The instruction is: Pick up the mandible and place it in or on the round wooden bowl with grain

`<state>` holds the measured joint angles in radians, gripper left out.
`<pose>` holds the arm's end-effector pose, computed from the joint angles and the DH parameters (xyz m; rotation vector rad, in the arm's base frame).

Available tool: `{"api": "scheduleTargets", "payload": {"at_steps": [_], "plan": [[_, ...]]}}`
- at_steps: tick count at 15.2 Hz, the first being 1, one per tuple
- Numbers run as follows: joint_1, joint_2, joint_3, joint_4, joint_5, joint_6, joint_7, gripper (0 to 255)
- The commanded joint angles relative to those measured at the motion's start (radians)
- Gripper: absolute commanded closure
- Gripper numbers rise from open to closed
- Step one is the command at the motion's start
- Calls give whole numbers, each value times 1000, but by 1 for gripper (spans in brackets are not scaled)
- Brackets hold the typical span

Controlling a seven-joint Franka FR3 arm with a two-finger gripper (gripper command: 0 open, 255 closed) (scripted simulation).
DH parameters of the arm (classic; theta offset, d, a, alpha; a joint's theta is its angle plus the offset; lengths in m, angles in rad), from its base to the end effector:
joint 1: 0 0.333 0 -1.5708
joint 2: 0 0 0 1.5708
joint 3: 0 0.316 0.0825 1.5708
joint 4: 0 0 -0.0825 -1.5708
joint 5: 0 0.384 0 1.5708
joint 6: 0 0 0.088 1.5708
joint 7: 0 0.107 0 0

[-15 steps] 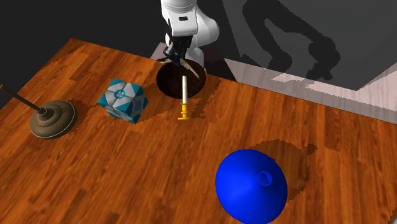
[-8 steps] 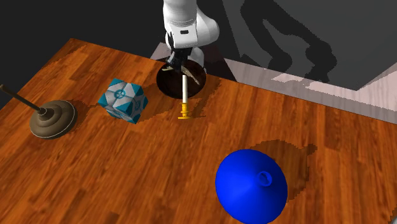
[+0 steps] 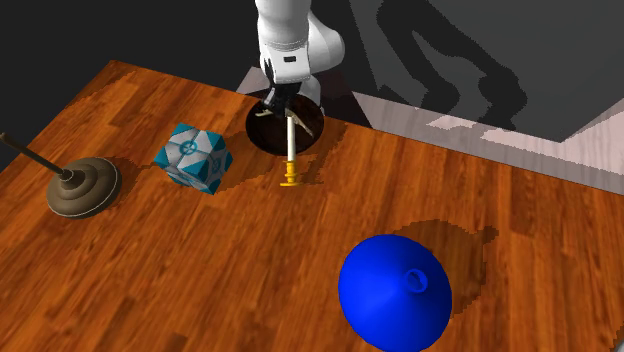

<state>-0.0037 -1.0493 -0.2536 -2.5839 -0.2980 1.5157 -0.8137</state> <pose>0.2242 -0.1100 0.5389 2.9120 1.0199 -0.1016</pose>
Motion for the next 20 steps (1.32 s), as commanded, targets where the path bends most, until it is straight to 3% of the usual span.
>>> {"api": "scheduleTargets", "payload": {"at_steps": [1,2,3,8,12,20], "plan": [[0,0,0,-1,0,0,0,255],[0,0,0,-1,0,0,0,255],[0,0,0,-1,0,0,0,0],[0,0,0,-1,0,0,0,0],[15,50,31,147,30,-98,-5,0],[14,50,31,147,30,-98,-5,0]]}}
